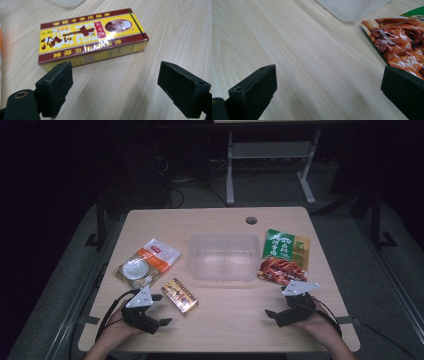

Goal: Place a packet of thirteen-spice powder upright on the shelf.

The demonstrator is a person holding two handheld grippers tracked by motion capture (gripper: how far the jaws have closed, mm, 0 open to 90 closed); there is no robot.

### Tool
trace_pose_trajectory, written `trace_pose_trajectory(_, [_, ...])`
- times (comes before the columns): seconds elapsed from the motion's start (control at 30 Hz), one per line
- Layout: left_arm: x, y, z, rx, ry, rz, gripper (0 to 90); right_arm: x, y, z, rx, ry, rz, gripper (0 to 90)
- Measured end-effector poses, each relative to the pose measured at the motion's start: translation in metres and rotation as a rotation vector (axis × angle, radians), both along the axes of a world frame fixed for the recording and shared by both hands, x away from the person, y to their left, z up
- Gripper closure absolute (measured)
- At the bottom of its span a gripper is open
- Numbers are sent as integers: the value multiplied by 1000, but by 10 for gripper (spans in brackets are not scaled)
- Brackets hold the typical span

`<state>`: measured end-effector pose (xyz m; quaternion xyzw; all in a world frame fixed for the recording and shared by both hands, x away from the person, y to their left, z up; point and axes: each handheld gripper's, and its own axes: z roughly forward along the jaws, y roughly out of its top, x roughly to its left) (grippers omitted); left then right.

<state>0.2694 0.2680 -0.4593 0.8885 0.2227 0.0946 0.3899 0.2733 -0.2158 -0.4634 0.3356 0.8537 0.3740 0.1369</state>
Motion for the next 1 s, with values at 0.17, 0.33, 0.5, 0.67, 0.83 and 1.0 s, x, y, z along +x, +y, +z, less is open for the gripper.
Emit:
trace_pose_trajectory(0.17, [-1, 1, 3, 0, -2, 1, 132, 2, 0, 0, 4, -2, -12, 2])
trace_pose_trajectory(0.33, [-1, 3, 13, -33, 6, 18, 258, 0, 1, 0, 7, 5, -12, 2])
trace_pose_trajectory(0.5, [7, 5, 23, -53, 15, 37, 427, 0, 1, 0, 11, 12, -15, 2])
trace_pose_trajectory(0.67, [19, 3, 30, -49, 29, 50, 625, -2, 2, 0, 5, 12, -8, 2])
trace_pose_trajectory(0.83, [31, -2, 38, -22, 45, 75, 847, -1, 2, 0, 5, 7, -11, 2])
trace_pose_trajectory(1.0, [44, -8, 41, -8, 46, 92, 896, -1, 3, 0, 3, 9, -8, 2])
